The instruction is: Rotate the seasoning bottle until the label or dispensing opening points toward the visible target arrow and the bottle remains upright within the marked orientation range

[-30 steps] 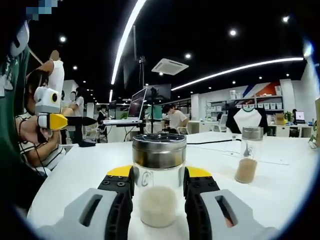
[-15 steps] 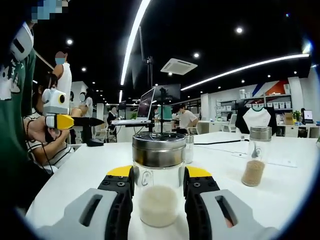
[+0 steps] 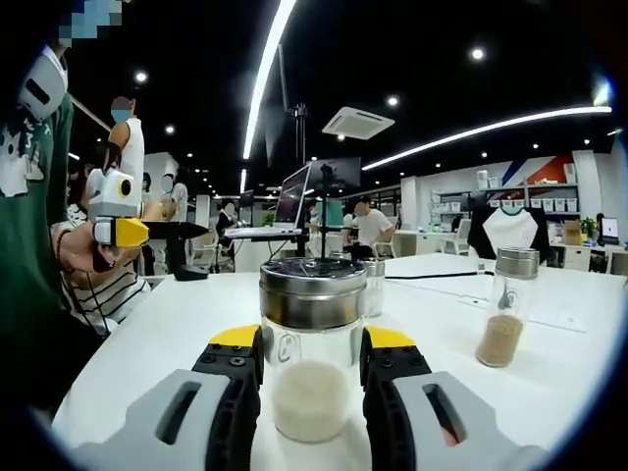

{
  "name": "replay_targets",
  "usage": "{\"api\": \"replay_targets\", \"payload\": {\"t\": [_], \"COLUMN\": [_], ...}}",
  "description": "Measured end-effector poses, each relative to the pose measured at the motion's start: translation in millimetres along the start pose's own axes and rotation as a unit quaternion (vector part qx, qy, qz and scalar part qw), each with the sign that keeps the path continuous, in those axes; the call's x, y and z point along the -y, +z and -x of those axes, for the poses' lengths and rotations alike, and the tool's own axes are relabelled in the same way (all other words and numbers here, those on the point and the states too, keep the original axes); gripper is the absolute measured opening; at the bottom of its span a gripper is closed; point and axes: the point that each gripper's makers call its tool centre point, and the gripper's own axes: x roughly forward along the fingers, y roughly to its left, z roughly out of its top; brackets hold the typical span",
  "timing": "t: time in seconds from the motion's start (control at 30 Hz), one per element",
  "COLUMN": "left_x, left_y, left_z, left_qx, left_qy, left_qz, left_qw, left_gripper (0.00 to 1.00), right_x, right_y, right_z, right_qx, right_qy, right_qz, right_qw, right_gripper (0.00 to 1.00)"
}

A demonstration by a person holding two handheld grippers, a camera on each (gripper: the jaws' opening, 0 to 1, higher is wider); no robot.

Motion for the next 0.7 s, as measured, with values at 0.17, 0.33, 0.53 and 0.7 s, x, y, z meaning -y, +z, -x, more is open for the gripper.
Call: {"api": "replay_targets", "payload": {"t": [0.17,0.33,0.53,0.7], "left_x": [0.8,0.5,1.6,2.1], "left_y": [1.8,1.7,0.0,-1.3], "left_z": [-1,1,0,0], "left_qx": [0.001,0.000,-0.004,-0.006], "left_qy": [-0.003,0.001,-0.001,-0.003], "left_qz": [0.000,0.001,0.001,0.003], "left_qw": [1.0000,1.0000,1.0000,1.0000], "left_gripper": [0.97,0.97,0.97,0.96], "right_x": [0,6,-10,-7], "right_y": [-0.4,-7.3,-8.4,-11.0], "right_z": [0,4,6,10], "right_qx": [-0.002,-0.002,-0.012,-0.010], "right_qy": [-0.001,-0.035,-0.039,-0.076], "right_qz": [-0.001,-0.027,-0.018,-0.031], "right_qw": [1.0000,0.9990,0.9990,0.9966], "right_gripper": [0.37,0.52,0.56,0.56]}}
